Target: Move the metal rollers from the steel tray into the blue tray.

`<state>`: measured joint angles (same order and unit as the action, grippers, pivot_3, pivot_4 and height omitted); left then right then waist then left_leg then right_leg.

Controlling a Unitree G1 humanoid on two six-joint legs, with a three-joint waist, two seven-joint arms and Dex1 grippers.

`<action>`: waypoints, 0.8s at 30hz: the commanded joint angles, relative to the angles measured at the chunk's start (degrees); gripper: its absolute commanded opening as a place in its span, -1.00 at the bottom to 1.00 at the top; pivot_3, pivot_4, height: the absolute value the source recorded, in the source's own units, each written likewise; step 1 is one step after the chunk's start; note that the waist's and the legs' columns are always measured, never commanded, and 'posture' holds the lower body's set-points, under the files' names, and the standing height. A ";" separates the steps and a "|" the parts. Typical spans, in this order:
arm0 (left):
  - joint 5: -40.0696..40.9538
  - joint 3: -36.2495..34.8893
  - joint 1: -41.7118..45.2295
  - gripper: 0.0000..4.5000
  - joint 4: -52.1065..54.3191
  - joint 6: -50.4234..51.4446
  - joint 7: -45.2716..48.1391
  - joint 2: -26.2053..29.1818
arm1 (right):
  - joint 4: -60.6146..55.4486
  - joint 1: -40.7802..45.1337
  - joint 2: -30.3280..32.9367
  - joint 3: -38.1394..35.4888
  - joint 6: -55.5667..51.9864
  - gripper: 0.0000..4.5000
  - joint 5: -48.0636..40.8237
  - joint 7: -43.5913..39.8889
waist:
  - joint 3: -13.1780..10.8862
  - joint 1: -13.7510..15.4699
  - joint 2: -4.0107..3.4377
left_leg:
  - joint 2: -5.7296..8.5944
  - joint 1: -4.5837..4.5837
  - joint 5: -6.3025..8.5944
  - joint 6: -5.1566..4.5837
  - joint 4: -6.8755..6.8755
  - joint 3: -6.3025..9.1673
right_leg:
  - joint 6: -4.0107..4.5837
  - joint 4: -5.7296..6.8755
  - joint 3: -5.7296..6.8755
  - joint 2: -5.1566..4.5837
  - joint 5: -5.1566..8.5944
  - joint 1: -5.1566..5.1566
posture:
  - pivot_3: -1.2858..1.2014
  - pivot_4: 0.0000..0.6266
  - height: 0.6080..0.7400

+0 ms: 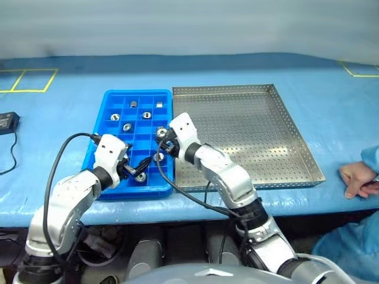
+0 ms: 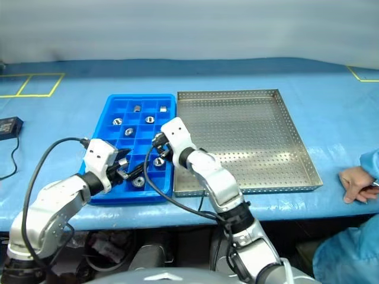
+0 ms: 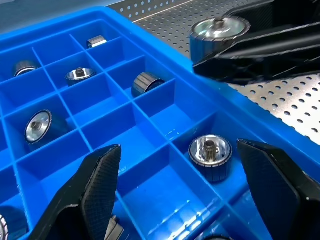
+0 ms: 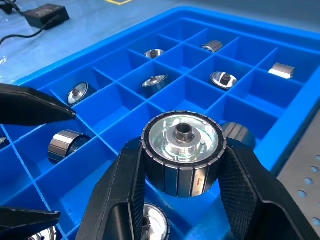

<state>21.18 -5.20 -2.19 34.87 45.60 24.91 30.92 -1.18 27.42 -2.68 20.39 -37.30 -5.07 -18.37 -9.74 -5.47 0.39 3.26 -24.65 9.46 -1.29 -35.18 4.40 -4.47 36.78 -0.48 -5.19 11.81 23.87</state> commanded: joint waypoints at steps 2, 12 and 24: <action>0.48 -0.28 -1.07 0.79 4.07 -0.10 -1.58 -1.23 | 2.50 2.96 -1.81 -0.22 4.67 -0.25 -0.28 -1.35 | 0.00 0.74 0.00 | -0.01 0.02 0.00 0.01 0.01 0.01 | 0.01 0.02 0.01 0.01 0.00 0.00 | -0.01 -0.52 1.00; 0.45 0.64 -1.57 0.79 4.15 -0.20 -2.85 -2.07 | 7.74 5.19 -4.27 0.19 7.56 -0.25 0.08 -3.15 | 0.00 1.57 0.00 | -0.03 0.04 0.00 0.04 0.04 0.02 | 0.10 0.04 0.01 0.07 -0.03 0.02 | 0.00 -0.52 1.00; 0.29 1.10 -1.44 0.79 3.45 -0.62 -3.58 -2.50 | 8.59 7.03 -5.03 -2.65 11.64 0.64 0.86 -1.73 | 0.00 1.65 -0.01 | -0.04 0.05 -0.01 0.06 0.05 0.03 | 0.12 0.04 0.00 0.10 -0.03 0.03 | 0.00 -0.52 1.00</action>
<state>21.42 -3.95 -3.92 36.50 45.78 21.41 28.70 11.20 33.60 -6.97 19.11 -27.66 -3.67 -20.67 -9.74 -3.83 0.39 3.22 -24.60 9.45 -1.23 -35.13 4.43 -4.36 36.83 -0.48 -5.09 11.78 23.91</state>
